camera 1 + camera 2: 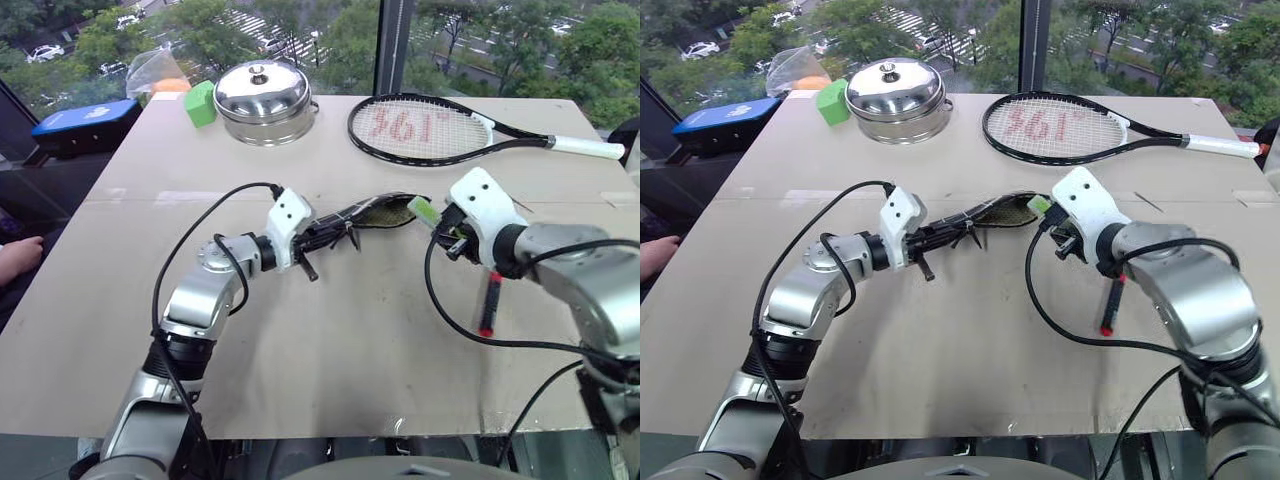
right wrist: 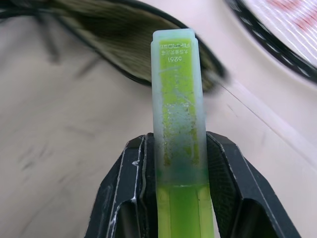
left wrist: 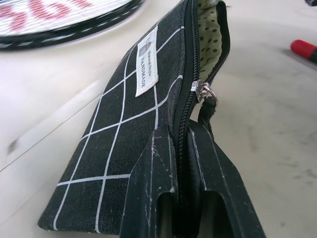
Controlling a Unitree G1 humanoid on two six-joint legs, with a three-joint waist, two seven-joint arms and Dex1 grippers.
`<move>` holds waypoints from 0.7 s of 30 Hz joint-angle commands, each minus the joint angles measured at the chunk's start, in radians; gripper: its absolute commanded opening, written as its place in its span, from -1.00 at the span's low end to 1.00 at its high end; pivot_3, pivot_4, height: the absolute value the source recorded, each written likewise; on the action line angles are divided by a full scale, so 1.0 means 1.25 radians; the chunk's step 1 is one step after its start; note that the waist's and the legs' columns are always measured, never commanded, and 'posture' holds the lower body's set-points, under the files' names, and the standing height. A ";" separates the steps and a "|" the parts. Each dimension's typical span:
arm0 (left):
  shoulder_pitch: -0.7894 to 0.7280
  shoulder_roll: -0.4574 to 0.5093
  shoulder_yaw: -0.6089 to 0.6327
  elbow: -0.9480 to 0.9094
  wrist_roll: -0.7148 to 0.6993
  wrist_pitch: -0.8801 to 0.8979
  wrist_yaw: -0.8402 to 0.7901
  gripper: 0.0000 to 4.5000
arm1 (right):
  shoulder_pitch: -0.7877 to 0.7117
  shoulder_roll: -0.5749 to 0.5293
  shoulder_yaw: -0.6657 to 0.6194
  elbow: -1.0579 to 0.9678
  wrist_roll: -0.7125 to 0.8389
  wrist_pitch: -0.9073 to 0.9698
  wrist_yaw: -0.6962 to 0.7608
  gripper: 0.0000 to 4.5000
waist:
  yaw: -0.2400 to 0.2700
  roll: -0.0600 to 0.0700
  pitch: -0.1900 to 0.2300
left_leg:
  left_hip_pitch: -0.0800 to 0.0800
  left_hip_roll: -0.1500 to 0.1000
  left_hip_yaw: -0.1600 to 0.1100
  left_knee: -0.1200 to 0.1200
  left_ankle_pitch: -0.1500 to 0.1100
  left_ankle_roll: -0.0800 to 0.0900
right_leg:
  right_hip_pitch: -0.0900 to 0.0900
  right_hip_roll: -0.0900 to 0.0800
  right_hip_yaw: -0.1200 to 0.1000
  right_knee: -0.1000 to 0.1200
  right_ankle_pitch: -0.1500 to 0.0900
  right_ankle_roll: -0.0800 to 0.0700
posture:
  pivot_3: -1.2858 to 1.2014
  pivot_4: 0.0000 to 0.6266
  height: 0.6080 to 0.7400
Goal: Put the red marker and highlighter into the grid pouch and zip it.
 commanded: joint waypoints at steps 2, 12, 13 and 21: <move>-0.005 -0.014 -0.010 -0.064 -0.011 -0.028 -0.019 -1.00 | -0.070 -0.048 0.132 0.074 0.001 -0.063 0.011 -0.65 | 0.000 0.000 0.000 | 0.000 0.000 0.000 0.000 0.000 0.000 | 0.000 0.000 0.000 0.000 0.000 0.000 | 0.03 -0.52 1.00; 0.043 -0.005 -0.065 -0.146 -0.002 -0.073 -0.071 -1.00 | -0.178 -0.065 0.371 0.297 -0.112 -0.379 0.107 -0.19 | 0.003 0.000 0.000 | -0.001 -0.001 0.002 0.001 0.000 0.001 | 0.000 -0.003 0.001 -0.001 0.000 0.000 | 0.03 -0.52 1.00; 0.045 -0.010 -0.064 -0.148 -0.006 -0.063 -0.064 -1.00 | -0.173 -0.063 0.362 0.308 -0.109 -0.386 0.121 -0.12 | 0.004 0.000 0.000 | -0.001 -0.001 0.002 0.001 0.000 0.000 | 0.000 -0.003 0.001 -0.001 0.000 0.000 | 0.03 -0.52 1.00; 0.028 -0.030 -0.031 -0.101 -0.026 0.021 -0.013 -1.00 | -0.010 -0.117 -0.091 0.071 0.066 -0.109 0.199 0.96 | 0.022 -0.001 0.000 | -0.002 -0.001 0.002 0.002 0.000 0.001 | 0.000 -0.004 0.000 -0.001 0.000 0.000 | 0.03 -0.52 1.00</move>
